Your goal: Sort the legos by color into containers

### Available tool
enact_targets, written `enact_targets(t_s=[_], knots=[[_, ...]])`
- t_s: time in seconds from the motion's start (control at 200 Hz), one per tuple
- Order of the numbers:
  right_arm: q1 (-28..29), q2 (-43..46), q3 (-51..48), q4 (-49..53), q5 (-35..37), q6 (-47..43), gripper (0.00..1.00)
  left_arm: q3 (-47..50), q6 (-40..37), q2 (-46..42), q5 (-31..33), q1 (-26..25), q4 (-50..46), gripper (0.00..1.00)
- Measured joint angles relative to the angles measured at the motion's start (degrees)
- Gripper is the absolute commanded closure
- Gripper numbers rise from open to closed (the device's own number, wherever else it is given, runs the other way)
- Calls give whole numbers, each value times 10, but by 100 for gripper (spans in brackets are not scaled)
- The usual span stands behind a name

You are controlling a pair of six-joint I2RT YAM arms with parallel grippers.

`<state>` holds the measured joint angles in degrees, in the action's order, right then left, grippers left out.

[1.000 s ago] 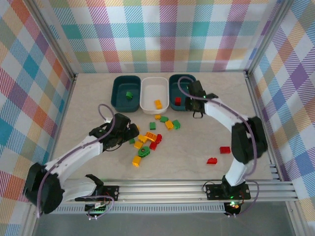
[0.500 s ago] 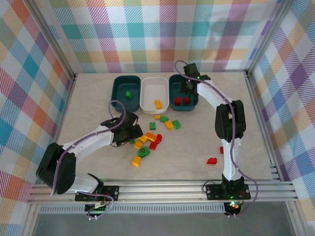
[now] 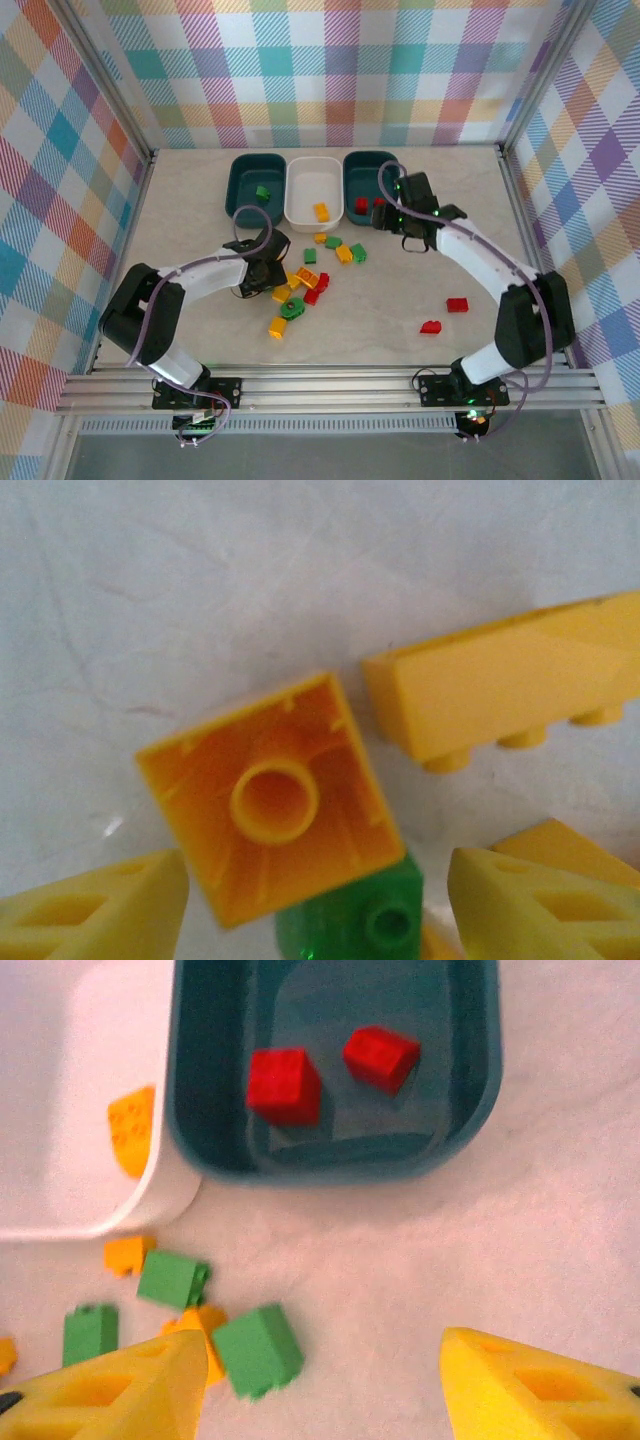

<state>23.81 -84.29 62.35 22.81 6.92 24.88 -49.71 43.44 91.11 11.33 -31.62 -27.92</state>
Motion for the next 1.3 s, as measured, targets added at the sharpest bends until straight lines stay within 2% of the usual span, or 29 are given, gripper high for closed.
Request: enact_targets(t_s=[0.22,0.465,0.67,0.835,1.015,1.15,1.3], knots=[[9,65,-102,-7,-10,12,39,-17,-10,37,19,0,-6,54],[10,116,-146,-24,-16,13,41,-18,-8,35,23,0,-9,69],[19,115,-209,-98,-24,30,43,-18,-16,20,11,-1,-9,71],[21,90,-232,-118,-29,47,41,-24,-26,-47,-4,-2,-28,71],[21,89,-234,-144,-9,59,41,-92,-48,-98,-12,-1,-52,69],[21,87,-237,-153,1,62,40,-173,-72,-75,-11,18,-55,69],[21,75,-237,-159,2,62,39,-269,-86,35,-12,82,-49,71]])
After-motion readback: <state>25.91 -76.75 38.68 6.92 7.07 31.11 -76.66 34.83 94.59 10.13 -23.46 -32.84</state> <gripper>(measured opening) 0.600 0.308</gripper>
